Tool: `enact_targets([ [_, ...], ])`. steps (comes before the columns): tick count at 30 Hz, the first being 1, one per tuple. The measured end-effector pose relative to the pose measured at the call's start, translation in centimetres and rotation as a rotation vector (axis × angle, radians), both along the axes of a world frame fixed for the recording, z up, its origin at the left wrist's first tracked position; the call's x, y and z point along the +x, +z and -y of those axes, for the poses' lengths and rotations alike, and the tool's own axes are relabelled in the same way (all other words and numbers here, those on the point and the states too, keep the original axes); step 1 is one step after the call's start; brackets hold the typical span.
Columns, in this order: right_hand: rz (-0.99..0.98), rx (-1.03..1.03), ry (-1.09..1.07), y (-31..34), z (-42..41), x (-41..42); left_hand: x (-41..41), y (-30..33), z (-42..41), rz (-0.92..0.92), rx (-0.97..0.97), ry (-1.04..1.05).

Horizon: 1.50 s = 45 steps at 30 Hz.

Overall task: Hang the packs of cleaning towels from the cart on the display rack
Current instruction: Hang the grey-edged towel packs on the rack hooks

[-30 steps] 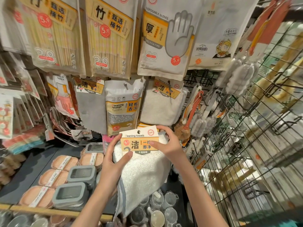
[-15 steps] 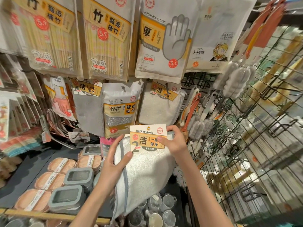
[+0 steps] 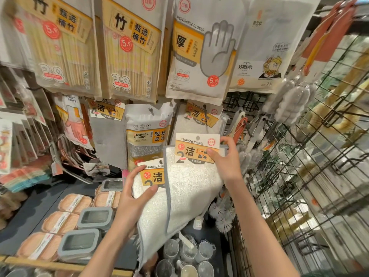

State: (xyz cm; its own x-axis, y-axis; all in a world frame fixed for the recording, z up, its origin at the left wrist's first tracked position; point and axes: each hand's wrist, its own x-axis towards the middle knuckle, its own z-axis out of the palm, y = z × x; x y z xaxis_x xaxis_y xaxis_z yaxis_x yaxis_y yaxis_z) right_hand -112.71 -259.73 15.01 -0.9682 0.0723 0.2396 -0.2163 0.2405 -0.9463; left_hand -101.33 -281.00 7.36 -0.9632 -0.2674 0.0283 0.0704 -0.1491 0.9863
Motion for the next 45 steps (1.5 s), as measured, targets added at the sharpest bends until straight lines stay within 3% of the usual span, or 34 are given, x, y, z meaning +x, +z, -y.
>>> enact_targets([
  [10,-0.137,-0.064,-0.016,2.3,-0.7,-2.4,-0.8,-0.3,-0.4,-0.004,0.055,0.061],
  [25,-0.137,-0.195,-0.025,3.1,0.0,-4.4,-1.5,-0.1,0.0,0.014,0.059,0.073],
  [37,-0.101,-0.165,-0.104,2.2,-0.6,-4.6,-1.4,-0.1,-0.1,-0.011,0.052,0.057],
  [45,-0.156,-0.100,-0.034,2.0,-0.4,-4.9,-1.3,-0.1,-0.3,-0.003,0.033,0.057],
])
